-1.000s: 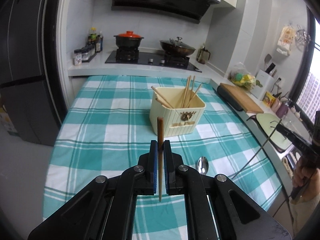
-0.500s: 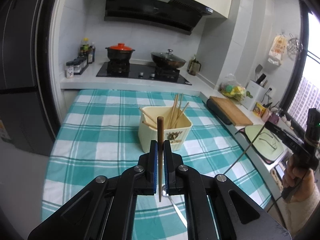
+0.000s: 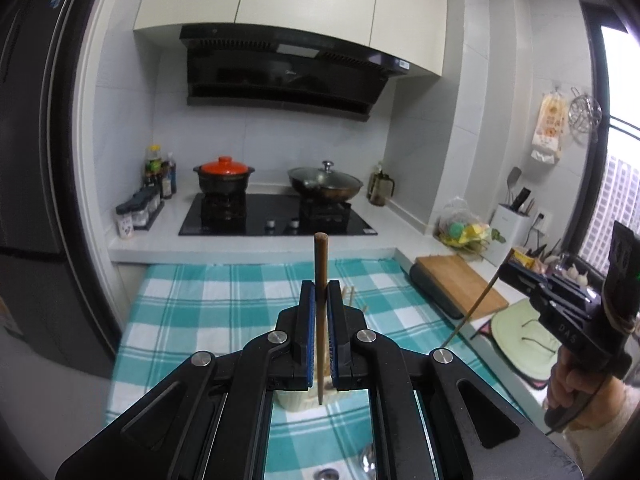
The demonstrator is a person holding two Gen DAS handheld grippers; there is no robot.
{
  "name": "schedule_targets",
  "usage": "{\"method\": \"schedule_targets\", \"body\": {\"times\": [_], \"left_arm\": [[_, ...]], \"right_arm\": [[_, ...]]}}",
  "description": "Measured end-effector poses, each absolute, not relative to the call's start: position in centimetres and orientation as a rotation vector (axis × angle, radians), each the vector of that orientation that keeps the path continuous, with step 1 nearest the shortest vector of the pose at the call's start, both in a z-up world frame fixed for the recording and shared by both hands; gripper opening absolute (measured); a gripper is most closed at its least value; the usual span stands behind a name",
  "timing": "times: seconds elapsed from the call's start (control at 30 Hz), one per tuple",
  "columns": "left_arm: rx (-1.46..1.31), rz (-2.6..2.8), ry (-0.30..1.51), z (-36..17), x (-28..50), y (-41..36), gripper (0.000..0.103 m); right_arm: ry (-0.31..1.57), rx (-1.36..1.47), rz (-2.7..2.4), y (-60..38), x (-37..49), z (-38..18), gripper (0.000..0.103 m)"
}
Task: Organize utensils
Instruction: 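Open both tools to drop the chopsticks into the cream holder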
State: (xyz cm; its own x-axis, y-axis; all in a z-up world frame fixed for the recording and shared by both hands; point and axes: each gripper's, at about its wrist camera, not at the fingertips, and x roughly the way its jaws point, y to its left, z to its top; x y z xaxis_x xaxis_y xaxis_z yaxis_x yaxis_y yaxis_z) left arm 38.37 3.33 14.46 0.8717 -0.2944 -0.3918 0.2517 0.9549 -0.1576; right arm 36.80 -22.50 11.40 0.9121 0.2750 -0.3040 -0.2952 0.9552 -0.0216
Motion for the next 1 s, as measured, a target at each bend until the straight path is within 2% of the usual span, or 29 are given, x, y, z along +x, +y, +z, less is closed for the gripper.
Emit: {"method": "schedule_targets", "body": {"times": [0.17,0.37,0.67,0.97,1.0], "left_arm": [[-0.132,-0.276,0.421,14.4,43.0,2.1,0.004],[-0.157,-0.279,0.514,10.4,47.9,0.0,0.004],[-0.155,-0.27,0.678,3.8,52.6,-1.8,0.004],[-0.179,-0.248,0.756,1.2,54.4,-2.0,0.005],[-0.185,-0.247,0.765,1.2,54.3,-1.9,0.01]], "right_arm": [[0.249,-0.058,0.316,-21.3,40.3,12.9,0.006],[0.254,-0.046,0.33,-20.0,45.0,11.3,0.006],[0.491,-0.021,0.361,-18.8,51.8,4.6,0.006],[0.659,0.029,0.378,-17.9,56.0,-0.1,0.007],[0.67,0.039,0.376,-17.8,56.2,-0.4,0.007]]}}
